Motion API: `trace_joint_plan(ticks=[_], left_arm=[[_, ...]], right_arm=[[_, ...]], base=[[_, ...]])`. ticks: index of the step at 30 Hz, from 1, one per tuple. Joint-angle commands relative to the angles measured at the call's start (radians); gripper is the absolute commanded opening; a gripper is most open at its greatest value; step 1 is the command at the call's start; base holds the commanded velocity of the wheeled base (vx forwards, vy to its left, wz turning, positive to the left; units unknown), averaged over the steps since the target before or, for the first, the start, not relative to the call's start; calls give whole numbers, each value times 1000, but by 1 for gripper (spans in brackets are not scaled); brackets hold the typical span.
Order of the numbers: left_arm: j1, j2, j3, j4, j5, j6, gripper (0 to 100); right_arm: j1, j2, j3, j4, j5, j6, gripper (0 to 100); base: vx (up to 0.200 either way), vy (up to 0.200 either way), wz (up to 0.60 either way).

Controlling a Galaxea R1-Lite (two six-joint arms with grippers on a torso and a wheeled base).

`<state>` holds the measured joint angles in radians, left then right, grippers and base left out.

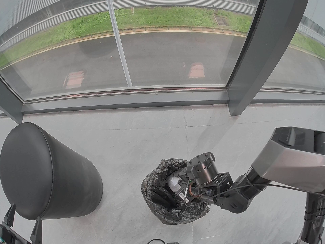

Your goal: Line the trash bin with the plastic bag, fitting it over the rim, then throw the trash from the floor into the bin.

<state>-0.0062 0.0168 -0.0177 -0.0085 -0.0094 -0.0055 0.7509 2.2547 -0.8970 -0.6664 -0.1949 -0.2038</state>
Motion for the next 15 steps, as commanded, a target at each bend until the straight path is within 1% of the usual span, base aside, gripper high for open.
trace_joint_plan(ticks=[1,3,8,9,10,11,12,13,14,15], left_arm=[[0,-15,18,-1,0,-1,100],[0,-15,18,-1,0,-1,100],[0,-15,18,-1,0,-1,100],[0,-15,18,-1,0,-1,100],[0,-15,18,-1,0,-1,100],[0,-15,18,-1,0,-1,100],[0,-15,18,-1,0,-1,100],[0,-15,18,-1,0,-1,100],[0,-15,18,-1,0,-1,100],[0,-15,18,-1,0,-1,100]], right_arm=[[5,-144,76,-27,-35,0,0],[1,-208,105,-27,-54,-2,0],[-4,-405,179,-22,-58,-5,0],[-4,-411,182,-21,-58,-5,0],[-4,-484,208,-10,-75,-6,0],[-4,-512,217,-9,-89,-6,0],[-4,-512,217,-9,-89,-6,0],[-4,-578,247,-9,-135,-8,0],[-4,-593,251,-9,-143,-8,0],[-4,-642,268,-9,-173,-8,0]], base=[[0,0,0],[0,0,0],[0,0,0],[0,0,0],[0,0,0],[0,0,0],[0,0,0],[0,0,0],[0,0,0],[0,0,0]])
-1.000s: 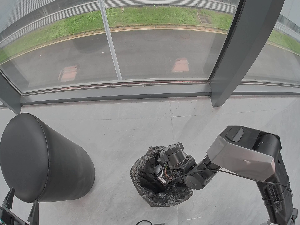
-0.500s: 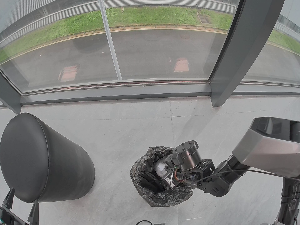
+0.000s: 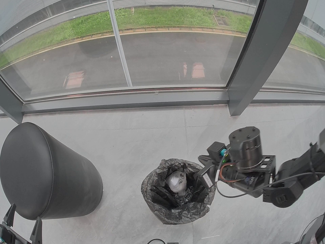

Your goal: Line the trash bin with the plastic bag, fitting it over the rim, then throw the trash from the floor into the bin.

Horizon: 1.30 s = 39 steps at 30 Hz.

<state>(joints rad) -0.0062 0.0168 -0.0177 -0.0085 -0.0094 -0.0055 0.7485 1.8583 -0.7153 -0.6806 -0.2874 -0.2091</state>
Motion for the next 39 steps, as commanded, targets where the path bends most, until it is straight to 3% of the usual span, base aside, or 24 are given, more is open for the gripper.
trace_joint_plan(ticks=[1,7,17,27,31,37,39], left_arm=[[0,-15,18,-1,0,-1,100],[0,-15,18,-1,0,-1,100],[0,-15,18,-1,0,-1,100],[0,-15,18,-1,0,-1,100],[0,-15,18,-1,0,-1,100],[0,-15,18,-1,0,-1,100],[0,-15,18,-1,0,-1,100]], right_arm=[[-1,-291,99,9,-104,-6,0],[-18,-528,185,73,-190,-21,0],[-170,-896,274,240,-188,-24,0],[-288,-1283,191,575,-182,-27,0],[-382,-1458,134,728,-176,-27,0],[-480,-1593,119,808,-176,-19,0],[-548,-1627,114,843,-174,-19,0]], base=[[0,0,0],[0,0,0],[0,0,0],[0,0,0],[0,0,0],[0,0,0],[0,0,0]])
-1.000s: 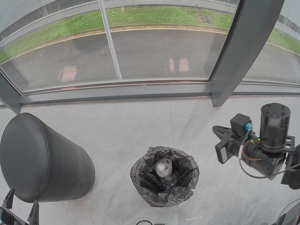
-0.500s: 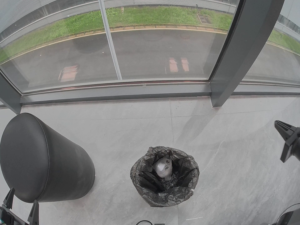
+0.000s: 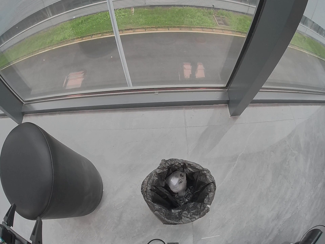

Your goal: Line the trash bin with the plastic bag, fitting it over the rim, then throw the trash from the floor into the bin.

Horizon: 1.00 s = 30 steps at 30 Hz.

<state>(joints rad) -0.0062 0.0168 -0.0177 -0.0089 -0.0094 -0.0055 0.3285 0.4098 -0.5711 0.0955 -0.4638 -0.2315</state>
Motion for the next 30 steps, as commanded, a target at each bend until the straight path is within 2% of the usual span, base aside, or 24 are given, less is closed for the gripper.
trace_joint_plan(ticks=[1,5,11,18,22,26,30], left_arm=[[0,-15,18,0,0,-1,100],[0,-15,18,0,0,-1,100],[0,-15,18,0,0,-1,100],[0,-15,18,0,0,-1,100],[0,-15,18,0,0,-1,100],[0,-15,18,0,0,-1,100],[0,-15,18,0,0,-1,100]], right_arm=[[-152,-190,-30,82,2,3,0],[-241,-266,-35,138,4,1,0],[-255,-318,-64,191,2,9,0],[-332,-399,-70,248,4,1,0],[-333,-410,-73,242,7,14,0],[-332,-410,-35,248,33,98,0],[-332,-410,43,242,140,236,0]], base=[[0,0,0],[0,0,0],[0,0,0],[0,0,0],[0,0,0],[0,0,0],[0,0,0]])
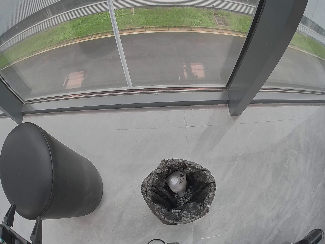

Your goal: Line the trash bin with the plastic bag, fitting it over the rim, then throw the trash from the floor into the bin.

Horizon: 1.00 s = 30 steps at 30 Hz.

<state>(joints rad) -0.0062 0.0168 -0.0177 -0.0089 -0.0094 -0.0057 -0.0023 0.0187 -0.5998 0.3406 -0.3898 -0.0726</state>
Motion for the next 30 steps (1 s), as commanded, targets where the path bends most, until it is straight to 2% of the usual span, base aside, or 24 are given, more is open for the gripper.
trace_joint_plan(ticks=[1,4,6,7,8,10,11,13,22,26,30], left_arm=[[0,-15,18,0,0,0,100],[0,-15,18,0,0,0,100],[0,-15,18,0,0,0,100],[0,-15,18,0,0,0,100],[0,-15,18,0,0,0,100],[0,-15,18,0,0,0,100],[0,-15,18,0,0,0,100],[0,-15,18,0,0,0,100],[0,-15,18,0,0,0,100],[0,-15,18,0,0,0,100],[0,-15,18,0,0,0,100]], right_arm=[[-1,-19,106,-5,98,114,0],[-2,-19,204,-49,140,149,0],[-1,-19,351,-209,175,143,0],[-2,-19,360,-221,178,142,0],[-2,-19,482,-379,235,99,0],[-1,-19,600,-548,298,20,0],[-1,-17,600,-562,319,-3,0],[-1,-19,597,-534,336,0,0],[-1,-19,600,-411,338,10,0],[-1,-19,600,-410,339,10,0],[-1,-19,597,-402,407,17,0]], base=[[0,0,0],[0,0,0],[0,0,0],[0,0,0],[0,0,0],[0,0,0],[0,0,0],[0,0,0],[0,0,0],[0,0,0],[0,0,0]])
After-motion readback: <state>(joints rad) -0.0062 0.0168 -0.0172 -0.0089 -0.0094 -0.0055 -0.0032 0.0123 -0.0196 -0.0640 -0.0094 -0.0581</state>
